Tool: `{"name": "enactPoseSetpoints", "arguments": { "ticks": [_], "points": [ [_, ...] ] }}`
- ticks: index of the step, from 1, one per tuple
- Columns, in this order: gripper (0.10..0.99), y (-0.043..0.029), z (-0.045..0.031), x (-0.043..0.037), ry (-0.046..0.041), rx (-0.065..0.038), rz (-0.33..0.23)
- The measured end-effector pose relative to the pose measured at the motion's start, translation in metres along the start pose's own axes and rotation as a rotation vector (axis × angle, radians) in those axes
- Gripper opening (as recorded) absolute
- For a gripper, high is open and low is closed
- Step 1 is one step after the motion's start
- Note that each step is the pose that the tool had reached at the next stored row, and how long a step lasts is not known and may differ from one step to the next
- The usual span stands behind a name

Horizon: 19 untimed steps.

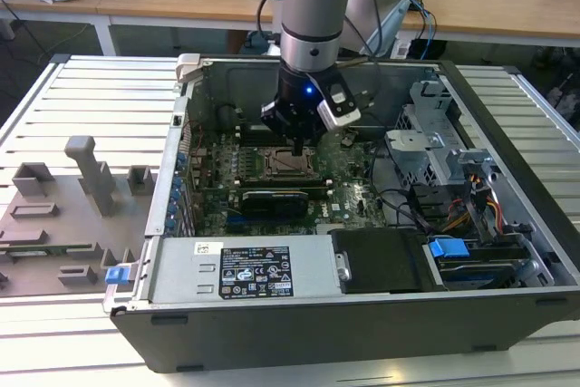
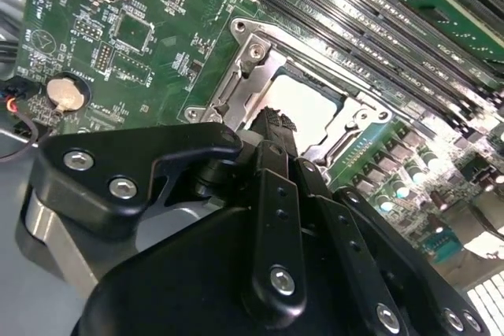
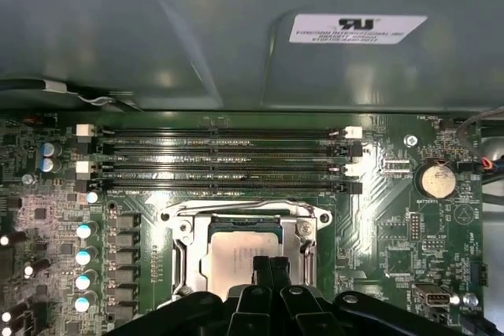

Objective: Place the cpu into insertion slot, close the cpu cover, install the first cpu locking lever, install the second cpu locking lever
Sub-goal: 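Install the first cpu locking lever, then install the second cpu locking lever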

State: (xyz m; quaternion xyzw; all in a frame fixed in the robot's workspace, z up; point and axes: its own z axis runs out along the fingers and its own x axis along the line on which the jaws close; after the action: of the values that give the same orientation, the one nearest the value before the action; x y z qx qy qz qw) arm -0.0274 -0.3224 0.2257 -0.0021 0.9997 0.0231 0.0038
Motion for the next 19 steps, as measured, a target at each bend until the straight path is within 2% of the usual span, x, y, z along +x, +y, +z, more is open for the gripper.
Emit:
{"name": "enactPoseSetpoints", "arguments": {
  "ticks": [1, 4, 5, 19],
  "points": [
    [0.106, 0.0001, -0.002, 0.0, -0.0001, 0.0, 0.0],
    [0.106, 0.0008, -0.0166, -0.0001, 0.0, 0.0, 0.0],
    [0.106, 0.0009, -0.0187, -0.0001, 0.0, 0.0, 0.0],
    [0.106, 0.0001, -0.0199, -0.0001, 0.0001, 0.0, 0.0]
  ]
}}
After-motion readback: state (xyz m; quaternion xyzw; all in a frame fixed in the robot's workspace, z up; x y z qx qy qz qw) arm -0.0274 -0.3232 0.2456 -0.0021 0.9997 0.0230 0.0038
